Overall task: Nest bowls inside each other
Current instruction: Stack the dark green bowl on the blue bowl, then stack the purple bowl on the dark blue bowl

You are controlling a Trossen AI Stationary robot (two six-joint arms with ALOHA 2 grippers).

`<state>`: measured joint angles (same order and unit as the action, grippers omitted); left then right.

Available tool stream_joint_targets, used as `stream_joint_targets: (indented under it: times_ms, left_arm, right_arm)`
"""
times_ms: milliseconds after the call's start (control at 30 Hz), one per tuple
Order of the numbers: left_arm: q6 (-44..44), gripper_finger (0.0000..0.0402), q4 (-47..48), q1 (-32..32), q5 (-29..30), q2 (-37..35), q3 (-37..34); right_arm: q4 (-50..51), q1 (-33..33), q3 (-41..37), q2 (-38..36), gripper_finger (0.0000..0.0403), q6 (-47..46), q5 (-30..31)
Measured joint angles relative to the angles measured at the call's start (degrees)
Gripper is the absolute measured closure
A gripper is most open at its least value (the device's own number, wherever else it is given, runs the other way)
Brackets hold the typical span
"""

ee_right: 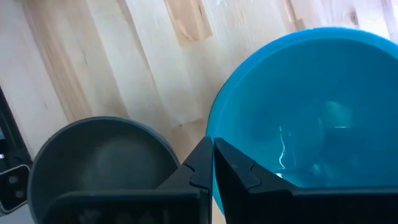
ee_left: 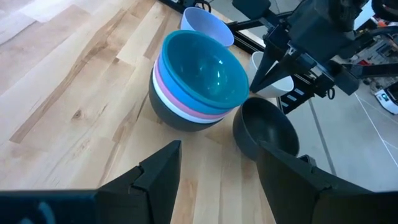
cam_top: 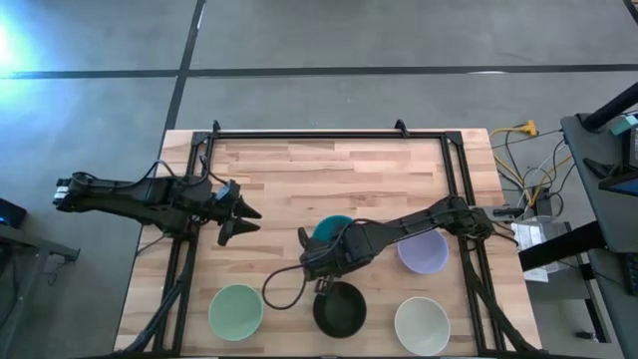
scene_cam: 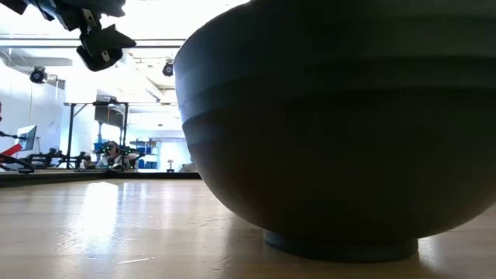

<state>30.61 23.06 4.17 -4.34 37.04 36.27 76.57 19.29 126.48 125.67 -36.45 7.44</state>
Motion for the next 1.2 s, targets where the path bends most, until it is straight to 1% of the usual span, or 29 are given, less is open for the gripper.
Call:
stream_joint_targets:
  times_ms: [133,233,333,367,400,467,567,633,767,867,967,1000,1067,1200]
  left_arm:
    - [0.4,0.021,0.0,0.0,-0.2,0.1,0.0]
    - [0.4,0.021,0.1,0.0,-0.6,-0.1,0.0]
    - [0.4,0.021,0.0,0.0,-0.6,-0.1,0.0]
    - [0.4,0.021,0.0,0.0,-0.6,-0.1,0.0]
    - [0.4,0.021,0.1,0.0,-0.6,-0.1,0.0]
    - [0.4,0.021,0.0,0.0,-1.1,0.1,0.0]
    - [0.5,0.021,0.3,0.0,-2.9,0.3,0.0]
    - [0.5,0.021,0.1,0.1,-3.2,0.5,-0.1]
    - [-0.2,0.021,0.0,0.1,-3.2,0.9,-0.1]
    - [-1.4,0.021,-0.1,0.1,-3.1,1.7,-0.1]
    - [-1.8,0.021,-0.2,0.1,-3.1,2.8,-0.1]
    - [-2.3,0.021,-0.1,0.1,-3.1,3.2,-0.1]
    - [-2.7,0.021,-0.5,0.1,-3.1,4.1,-0.1]
    - [-2.9,0.021,-2.1,0.1,-3.0,5.8,-0.1]
  right_arm:
    - [1.7,-0.1,-0.1,-0.6,0.0394,-1.6,1.2]
    - [5.7,-0.1,0.1,-2.9,0.0394,-4.1,5.8]
    - [13.0,-0.1,0.0,-5.9,0.0394,-7.3,11.2]
    - [14.2,0.1,-0.5,-6.9,0.0394,-9.0,13.0]
    - [13.2,0.3,-1.7,-8.1,0.0394,-9.7,13.9]
    - [13.5,1.0,-5.9,-12.1,0.0394,-11.7,14.1]
    - [13.2,2.9,-13.6,-19.8,0.0394,-21.8,15.0]
    - [13.6,5.0,-19.8,-24.9,0.0394,-30.2,17.4]
    - [13.5,11.2,-33.0,-34.0,0.0394,-49.5,22.4]
    - [12.7,16.7,-42.7,-40.6,0.0394,-66.4,24.4]
    - [6.8,22.5,-52.3,-45.5,0.0394,-81.0,27.3]
    - [3.4,23.8,-55.5,-47.2,0.0394,-82.8,27.5]
    - [-6.1,24.8,-61.2,-50.8,0.0394,-82.9,25.1]
    - [-22.5,24.9,-71.5,-55.5,0.0385,-84.4,23.8]
